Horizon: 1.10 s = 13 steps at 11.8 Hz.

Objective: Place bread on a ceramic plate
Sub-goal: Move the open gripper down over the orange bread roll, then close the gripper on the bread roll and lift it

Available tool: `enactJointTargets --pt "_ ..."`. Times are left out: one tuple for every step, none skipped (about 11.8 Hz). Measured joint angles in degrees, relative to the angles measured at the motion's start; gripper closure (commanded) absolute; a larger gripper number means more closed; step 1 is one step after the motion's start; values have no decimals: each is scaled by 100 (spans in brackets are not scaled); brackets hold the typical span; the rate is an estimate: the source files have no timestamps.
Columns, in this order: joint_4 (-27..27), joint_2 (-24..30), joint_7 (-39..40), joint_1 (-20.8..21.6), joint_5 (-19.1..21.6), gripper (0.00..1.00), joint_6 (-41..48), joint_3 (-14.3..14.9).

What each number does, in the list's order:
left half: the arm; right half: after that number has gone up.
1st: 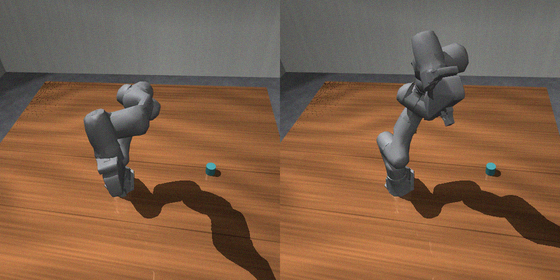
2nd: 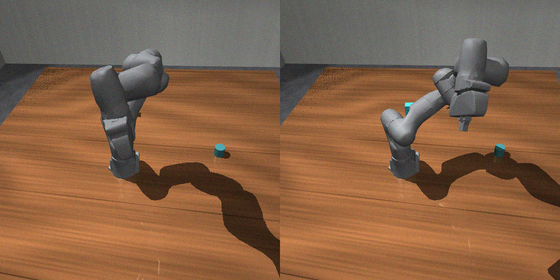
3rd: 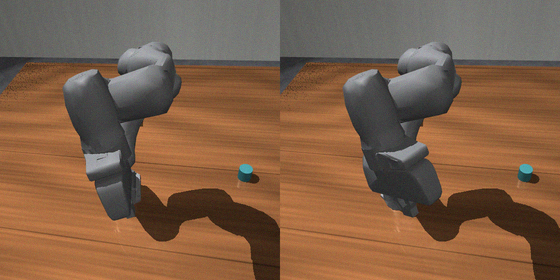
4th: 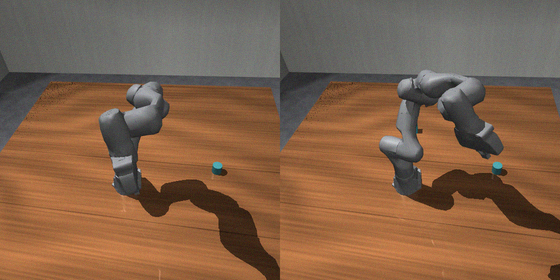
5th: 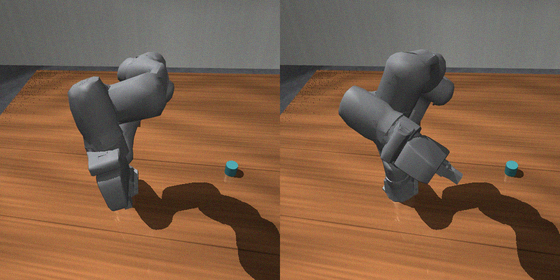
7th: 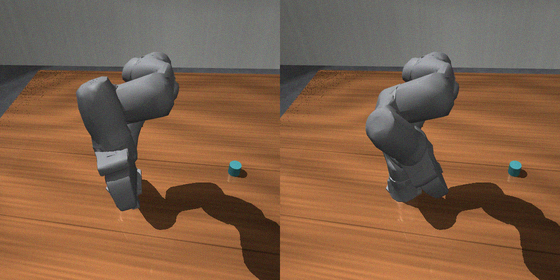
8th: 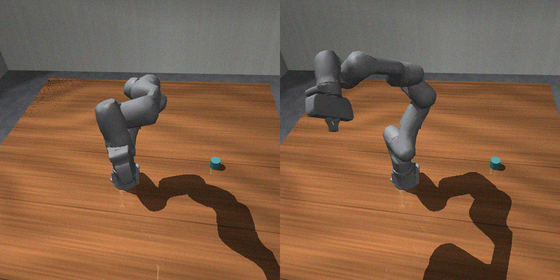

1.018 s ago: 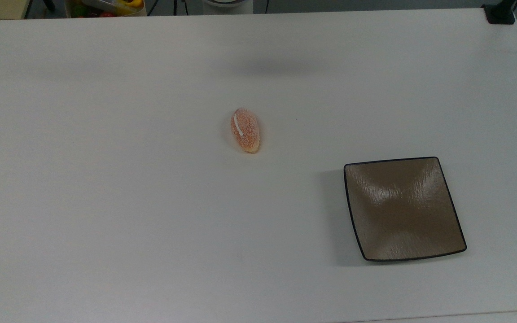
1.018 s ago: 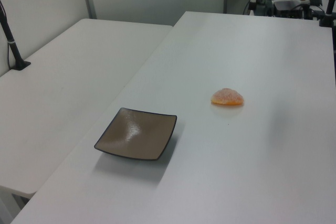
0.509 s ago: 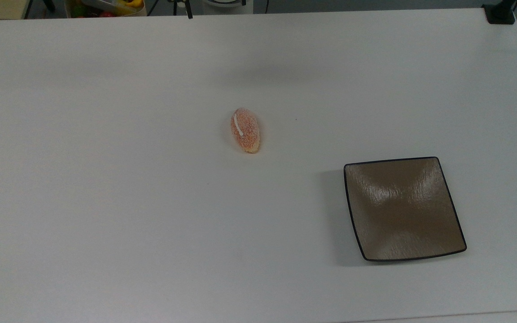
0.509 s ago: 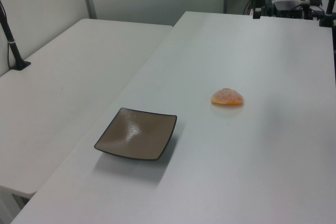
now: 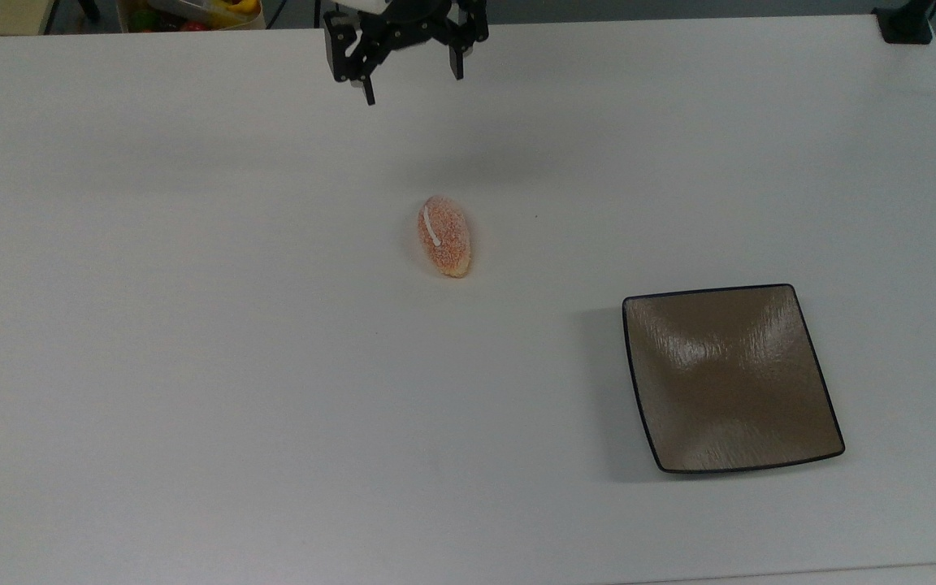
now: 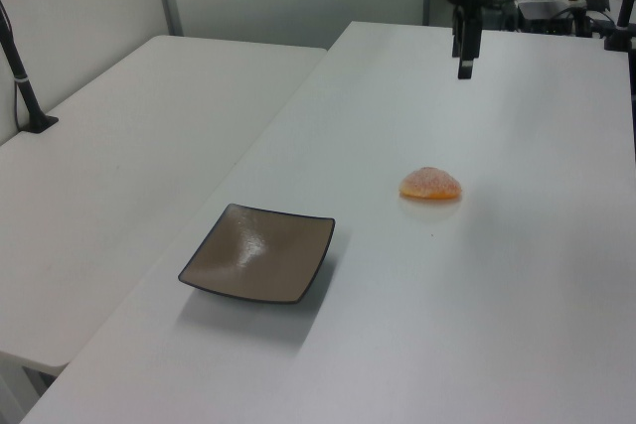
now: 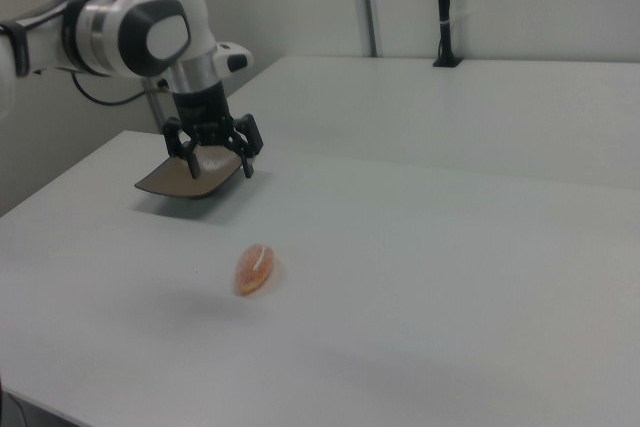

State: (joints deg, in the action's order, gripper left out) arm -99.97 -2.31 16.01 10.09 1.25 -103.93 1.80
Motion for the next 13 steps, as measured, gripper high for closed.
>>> enactJointTargets --pt "-9 -152 -13 1 0 0 -112 -38" --pt "-13 -308 -81 15 0 0 -238 -79" --pt "-18 -469 -164 50 -1 0 -366 -98" --pt "-30 -621 -206 77 -1 0 -485 -102" --pt "-83 -777 -216 82 -1 0 -652 -107" --pt "-182 -923 -216 100 -1 0 -888 -110" --pt "-288 -1055 -270 151 -12 0 -1120 -111" --pt "-366 -1169 -414 207 -64 0 -1273 -112" --pt "-422 -1271 -526 244 -104 0 -1388 -112" --pt "-448 -1378 -571 255 -127 0 -1513 -112" --pt "-458 -1489 -597 255 -144 0 -1628 -112" --pt "-474 -1594 -606 255 -206 0 -1712 -112" --pt "-529 -1680 -642 254 -306 0 -1832 -112"
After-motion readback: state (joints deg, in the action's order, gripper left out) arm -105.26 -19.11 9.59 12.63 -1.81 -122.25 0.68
